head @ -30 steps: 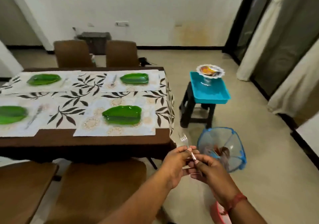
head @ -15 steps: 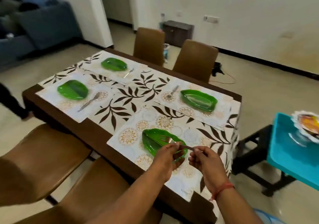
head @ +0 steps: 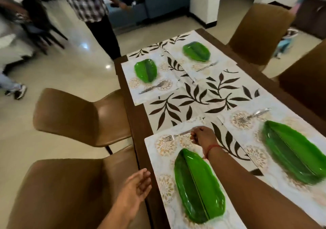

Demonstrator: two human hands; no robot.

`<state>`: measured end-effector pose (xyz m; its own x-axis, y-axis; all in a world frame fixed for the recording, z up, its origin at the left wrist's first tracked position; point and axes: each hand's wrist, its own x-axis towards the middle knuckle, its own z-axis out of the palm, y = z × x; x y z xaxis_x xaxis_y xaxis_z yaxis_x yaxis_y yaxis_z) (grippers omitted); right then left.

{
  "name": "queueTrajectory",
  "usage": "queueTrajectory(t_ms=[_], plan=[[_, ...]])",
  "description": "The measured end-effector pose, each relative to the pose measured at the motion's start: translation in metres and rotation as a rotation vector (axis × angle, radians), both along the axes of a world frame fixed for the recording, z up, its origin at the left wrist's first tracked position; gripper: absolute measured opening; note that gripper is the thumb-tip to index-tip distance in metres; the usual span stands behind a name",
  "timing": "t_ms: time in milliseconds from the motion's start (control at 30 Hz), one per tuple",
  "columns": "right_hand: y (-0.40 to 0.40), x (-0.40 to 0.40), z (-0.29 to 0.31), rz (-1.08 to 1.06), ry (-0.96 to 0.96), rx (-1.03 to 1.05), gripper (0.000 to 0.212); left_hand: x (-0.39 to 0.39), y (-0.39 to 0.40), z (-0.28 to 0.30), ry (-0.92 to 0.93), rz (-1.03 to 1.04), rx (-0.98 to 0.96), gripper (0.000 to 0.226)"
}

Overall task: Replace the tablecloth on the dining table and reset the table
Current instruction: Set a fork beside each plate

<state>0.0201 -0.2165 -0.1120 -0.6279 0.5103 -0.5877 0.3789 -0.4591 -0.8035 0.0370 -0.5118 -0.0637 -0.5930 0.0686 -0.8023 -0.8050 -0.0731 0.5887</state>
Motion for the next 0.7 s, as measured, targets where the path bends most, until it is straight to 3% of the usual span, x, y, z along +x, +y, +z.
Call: queueTrajectory(t_ms=[167, 300, 400, 467, 700], plan=[[0.023, -0.023, -0.040, 0.167, -0.195, 0.063, 0.025, 0.025, -0.023, 0.006, -0.042, 0.127, -0.058, 0.022], [0.026, -0.028, -0.050, 0.198, -0.212, 0.068, 0.023, 0.035, -0.017, 0.006, -0.025, 0.152, -0.072, 0.022], [0.027, -0.023, -0.054, 0.261, -0.254, 0.269, 0.012, 0.038, -0.004, 0.007, -0.026, 0.163, -0.034, 0.023], [0.025, -0.014, -0.052, 0.296, -0.282, 0.390, 0.006, 0.037, 0.004, 0.009, -0.017, 0.134, -0.012, 0.022], [0.020, 0.039, -0.046, 0.360, -0.289, 0.585, 0.026, 0.030, 0.022, 0.006, 0.043, -0.057, 0.027, 0.021]])
